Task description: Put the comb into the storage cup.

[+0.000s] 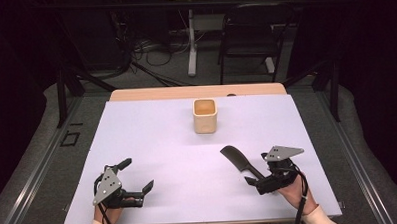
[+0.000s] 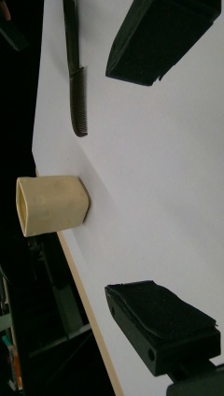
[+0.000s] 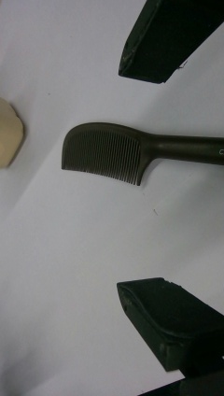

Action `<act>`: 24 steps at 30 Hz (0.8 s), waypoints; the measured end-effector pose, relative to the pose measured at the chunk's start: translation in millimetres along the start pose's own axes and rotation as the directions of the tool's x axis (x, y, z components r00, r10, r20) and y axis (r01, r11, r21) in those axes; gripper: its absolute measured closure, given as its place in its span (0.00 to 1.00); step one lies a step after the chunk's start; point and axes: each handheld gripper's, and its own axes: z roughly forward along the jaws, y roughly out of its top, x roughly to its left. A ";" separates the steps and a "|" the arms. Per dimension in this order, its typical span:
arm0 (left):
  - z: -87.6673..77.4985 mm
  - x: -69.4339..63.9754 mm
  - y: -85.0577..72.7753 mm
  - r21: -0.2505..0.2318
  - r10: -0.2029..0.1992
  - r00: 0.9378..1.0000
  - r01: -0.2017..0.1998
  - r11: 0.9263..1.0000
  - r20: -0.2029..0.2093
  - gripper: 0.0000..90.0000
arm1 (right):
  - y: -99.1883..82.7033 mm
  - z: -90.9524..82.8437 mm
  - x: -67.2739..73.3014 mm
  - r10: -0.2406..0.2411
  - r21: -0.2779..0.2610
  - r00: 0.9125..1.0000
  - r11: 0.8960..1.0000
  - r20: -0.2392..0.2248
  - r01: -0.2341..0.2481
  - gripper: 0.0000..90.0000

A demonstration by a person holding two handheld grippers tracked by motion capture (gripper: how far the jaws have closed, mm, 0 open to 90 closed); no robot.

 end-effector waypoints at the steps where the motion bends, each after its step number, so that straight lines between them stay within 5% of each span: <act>1: -0.3 0.1 -0.3 0.002 0.001 1.000 -0.001 1.000 -0.001 0.00 | 0.8 1.8 -0.1 -0.001 0.009 1.000 1.000 -0.005 0.001 0.00; 8: -1.0 1.5 -1.2 0.006 -0.013 1.000 0.014 1.000 -0.005 0.00 | 7.7 11.3 0.2 -0.001 0.111 1.000 0.994 -0.010 0.002 0.01; 24: -1.5 0.7 -0.6 0.003 -0.009 1.000 0.009 1.000 -0.006 0.00 | 14.9 17.9 -4.7 0.030 0.212 0.999 0.977 0.013 -0.032 0.00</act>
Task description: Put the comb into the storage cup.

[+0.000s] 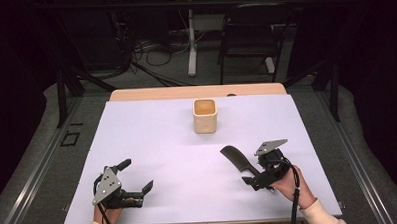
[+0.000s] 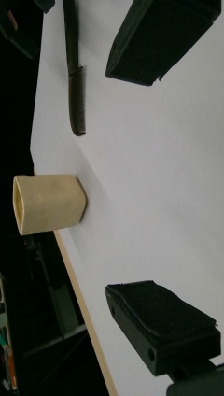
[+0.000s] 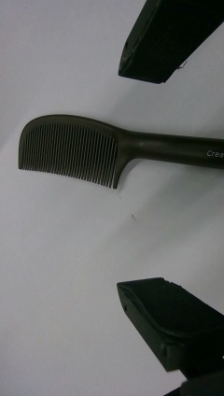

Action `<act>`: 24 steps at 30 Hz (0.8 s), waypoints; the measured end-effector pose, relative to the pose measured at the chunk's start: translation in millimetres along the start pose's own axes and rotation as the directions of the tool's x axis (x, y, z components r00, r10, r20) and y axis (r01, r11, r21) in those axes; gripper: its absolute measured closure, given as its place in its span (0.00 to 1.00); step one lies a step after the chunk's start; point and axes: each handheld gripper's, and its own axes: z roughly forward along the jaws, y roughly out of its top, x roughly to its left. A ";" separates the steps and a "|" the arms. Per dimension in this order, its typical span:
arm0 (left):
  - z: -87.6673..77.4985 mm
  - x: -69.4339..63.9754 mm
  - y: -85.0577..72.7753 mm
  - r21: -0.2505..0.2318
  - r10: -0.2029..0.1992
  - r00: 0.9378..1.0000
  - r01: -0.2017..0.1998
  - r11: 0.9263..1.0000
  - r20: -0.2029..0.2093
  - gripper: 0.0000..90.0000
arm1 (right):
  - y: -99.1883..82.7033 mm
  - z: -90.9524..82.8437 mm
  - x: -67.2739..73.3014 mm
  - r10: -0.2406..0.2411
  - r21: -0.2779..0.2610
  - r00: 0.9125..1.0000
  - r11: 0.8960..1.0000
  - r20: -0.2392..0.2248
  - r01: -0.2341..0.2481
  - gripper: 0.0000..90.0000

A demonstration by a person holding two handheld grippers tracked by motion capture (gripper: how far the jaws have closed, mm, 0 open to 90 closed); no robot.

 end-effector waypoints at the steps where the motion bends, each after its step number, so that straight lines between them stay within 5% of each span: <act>1: 0.0 0.2 -0.1 0.000 -0.003 1.000 0.003 1.000 0.000 0.00 | 0.5 -0.1 0.6 0.006 0.003 1.000 1.000 0.007 -0.006 0.00; 19: 1.5 -0.1 0.2 0.009 0.001 1.000 -0.001 1.000 0.004 0.00 | 13.4 2.8 6.5 -0.034 0.086 0.998 0.996 0.048 0.030 0.06; 24: 3.4 0.7 -0.3 0.024 -0.005 1.000 0.005 1.000 0.001 0.00 | 15.3 6.4 6.7 -0.042 0.121 0.997 0.992 0.064 0.034 0.16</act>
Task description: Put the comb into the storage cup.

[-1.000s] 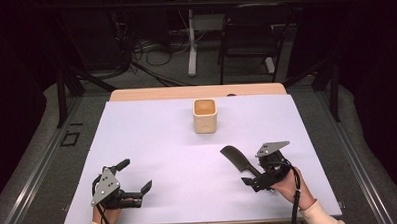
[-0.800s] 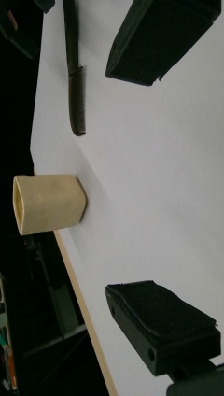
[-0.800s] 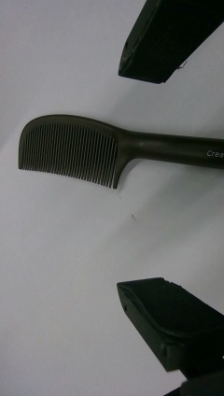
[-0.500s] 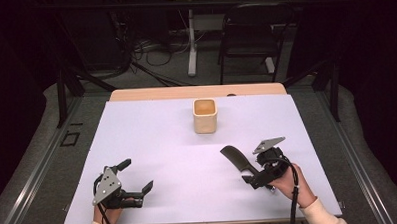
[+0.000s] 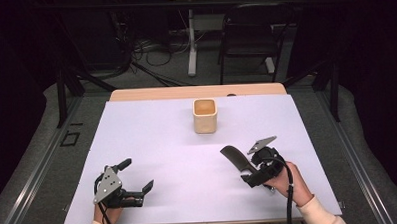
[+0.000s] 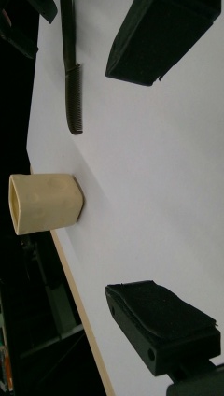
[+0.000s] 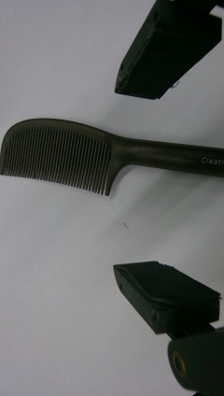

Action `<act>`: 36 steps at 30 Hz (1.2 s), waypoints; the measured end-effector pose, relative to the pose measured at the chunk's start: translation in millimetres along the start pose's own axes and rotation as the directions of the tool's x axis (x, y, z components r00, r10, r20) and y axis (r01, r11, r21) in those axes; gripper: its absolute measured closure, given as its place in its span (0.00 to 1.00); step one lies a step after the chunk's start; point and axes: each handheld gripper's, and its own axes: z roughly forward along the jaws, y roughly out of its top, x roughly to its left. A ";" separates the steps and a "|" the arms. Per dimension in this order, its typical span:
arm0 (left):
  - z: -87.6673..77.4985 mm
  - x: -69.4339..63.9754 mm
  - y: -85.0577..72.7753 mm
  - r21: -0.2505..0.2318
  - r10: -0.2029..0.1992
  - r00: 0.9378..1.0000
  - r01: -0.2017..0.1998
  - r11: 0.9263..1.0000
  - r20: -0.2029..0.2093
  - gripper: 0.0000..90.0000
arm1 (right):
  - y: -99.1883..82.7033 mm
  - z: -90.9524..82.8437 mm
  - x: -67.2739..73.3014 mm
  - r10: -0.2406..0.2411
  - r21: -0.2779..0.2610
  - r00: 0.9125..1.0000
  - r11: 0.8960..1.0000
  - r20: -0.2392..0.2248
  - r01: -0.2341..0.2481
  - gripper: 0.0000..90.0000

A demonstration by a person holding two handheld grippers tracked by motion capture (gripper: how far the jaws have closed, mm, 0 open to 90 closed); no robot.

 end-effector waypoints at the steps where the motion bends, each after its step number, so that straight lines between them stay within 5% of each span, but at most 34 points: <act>1: 0.1 0.1 -0.1 0.001 -0.002 1.000 0.002 1.000 -0.001 0.00 | 0.4 0.4 0.4 0.009 0.007 1.000 1.000 0.007 -0.009 0.18; 10: 0.5 -0.2 0.3 -0.003 -0.006 1.000 0.006 1.000 0.007 0.00 | 7.2 9.9 3.2 -0.031 0.073 0.998 0.997 0.063 0.027 0.45; 18: 0.3 -0.1 0.5 -0.005 -0.005 1.000 0.005 1.000 0.010 0.00 | 13.3 19.4 -0.3 -0.038 0.161 0.995 0.987 0.089 0.024 0.58; 36: 1.6 -1.0 1.4 -0.006 0.001 1.000 0.000 1.000 0.018 0.00 | 20.4 30.3 -8.8 -0.011 0.264 0.996 0.965 0.091 -0.014 0.60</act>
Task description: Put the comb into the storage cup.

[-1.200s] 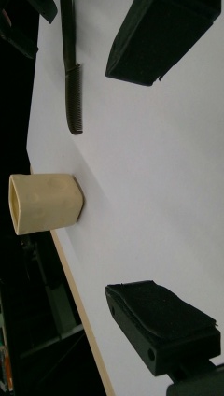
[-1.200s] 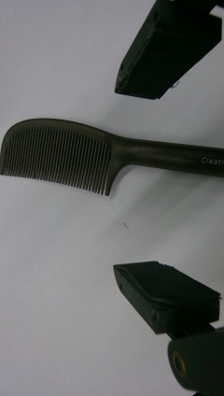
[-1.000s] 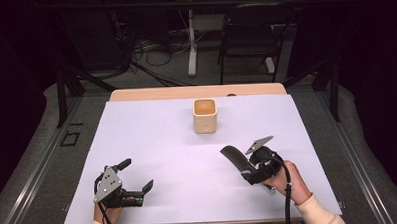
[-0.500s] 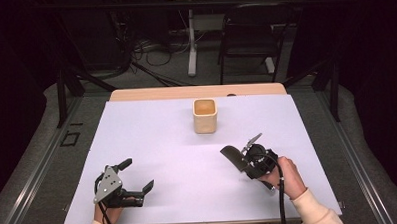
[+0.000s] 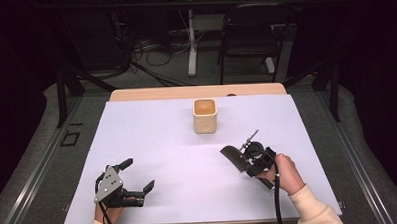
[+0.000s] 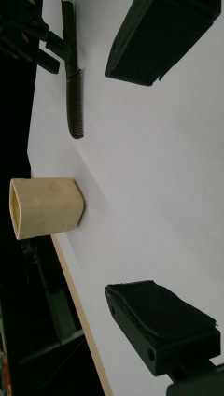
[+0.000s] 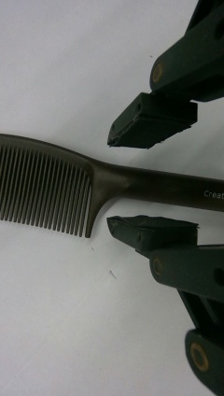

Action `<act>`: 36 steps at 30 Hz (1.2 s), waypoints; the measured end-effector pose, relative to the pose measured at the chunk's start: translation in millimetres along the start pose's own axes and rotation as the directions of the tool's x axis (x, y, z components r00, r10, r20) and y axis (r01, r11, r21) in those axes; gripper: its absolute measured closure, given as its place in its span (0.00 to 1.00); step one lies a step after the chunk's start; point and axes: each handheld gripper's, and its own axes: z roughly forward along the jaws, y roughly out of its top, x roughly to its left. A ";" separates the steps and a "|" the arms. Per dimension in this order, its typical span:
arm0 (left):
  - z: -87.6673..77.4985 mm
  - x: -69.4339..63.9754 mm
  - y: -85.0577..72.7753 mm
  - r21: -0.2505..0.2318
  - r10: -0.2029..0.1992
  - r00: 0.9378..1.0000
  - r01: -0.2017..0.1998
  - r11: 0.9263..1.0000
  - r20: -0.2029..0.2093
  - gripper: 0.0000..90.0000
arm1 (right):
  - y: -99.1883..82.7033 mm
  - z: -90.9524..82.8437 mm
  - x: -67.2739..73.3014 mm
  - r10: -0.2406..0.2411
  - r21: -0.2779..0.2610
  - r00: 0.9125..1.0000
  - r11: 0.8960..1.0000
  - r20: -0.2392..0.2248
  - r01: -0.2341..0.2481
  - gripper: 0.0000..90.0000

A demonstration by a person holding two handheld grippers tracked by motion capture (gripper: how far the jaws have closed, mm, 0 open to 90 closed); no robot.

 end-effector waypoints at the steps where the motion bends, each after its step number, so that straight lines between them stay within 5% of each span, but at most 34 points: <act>1: 0.0 -0.2 0.0 -0.002 -0.001 1.000 0.001 1.000 0.001 0.00 | 0.4 0.4 0.0 -0.001 0.009 1.000 1.000 -0.003 0.001 0.60; 13: 0.0 -0.2 0.0 -0.003 -0.001 1.000 0.001 1.000 0.006 0.00 | 1.8 5.9 0.0 0.003 0.068 1.000 0.998 -0.005 -0.003 0.63; 20: -0.1 0.0 -0.1 -0.004 0.000 1.000 0.000 1.000 0.010 0.00 | 1.3 9.2 -1.3 0.020 0.062 1.000 0.998 -0.007 -0.019 0.68; 22: 0.0 0.1 -0.2 -0.003 -0.002 1.000 0.002 1.000 0.010 0.00 | -0.7 13.7 -0.8 0.044 0.015 0.999 0.999 -0.015 -0.044 0.69; 23: 0.1 0.1 -0.2 -0.003 -0.002 1.000 0.002 1.000 0.011 0.00 | 0.5 12.2 -3.0 0.023 0.054 1.000 0.998 -0.015 -0.022 0.69; 28: 0.4 0.0 -0.1 -0.001 0.002 1.000 -0.002 1.000 0.019 0.00 | -0.3 13.7 -5.2 0.044 0.086 0.999 0.995 -0.029 -0.041 0.75; 36: 0.0 0.0 -0.1 -0.003 0.000 1.000 0.000 1.000 0.017 0.00 | -2.9 12.9 -7.4 0.044 0.067 0.997 0.997 -0.058 -0.040 0.80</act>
